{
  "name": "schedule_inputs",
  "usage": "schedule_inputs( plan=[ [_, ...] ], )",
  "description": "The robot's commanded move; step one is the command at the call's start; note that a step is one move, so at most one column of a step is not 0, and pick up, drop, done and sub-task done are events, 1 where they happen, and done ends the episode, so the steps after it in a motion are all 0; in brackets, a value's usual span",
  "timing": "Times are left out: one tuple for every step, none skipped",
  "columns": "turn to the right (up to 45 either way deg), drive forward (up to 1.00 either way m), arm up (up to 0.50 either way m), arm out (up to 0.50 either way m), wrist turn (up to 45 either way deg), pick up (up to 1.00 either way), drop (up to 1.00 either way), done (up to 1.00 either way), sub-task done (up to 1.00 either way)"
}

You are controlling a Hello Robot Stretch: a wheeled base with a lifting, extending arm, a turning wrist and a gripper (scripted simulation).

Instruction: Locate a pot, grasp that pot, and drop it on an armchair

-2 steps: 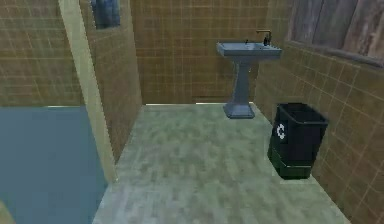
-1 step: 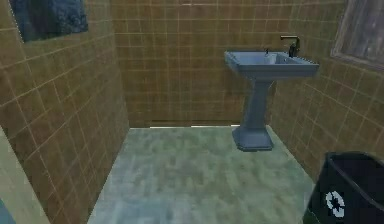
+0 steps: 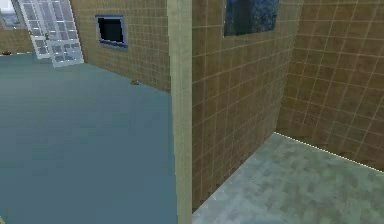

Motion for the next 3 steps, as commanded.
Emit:
schedule_inputs(
  plan=[
    [-9.0,0.00,0.00,0.00,0.0,0.00,0.00,0.00,0.00],
    [0.0,0.50,0.00,0.00,0.0,0.00,0.00,0.00,0.00],
    [-18.0,0.00,0.00,0.00,0.0,0.00,0.00,0.00,0.00]
  ],
)
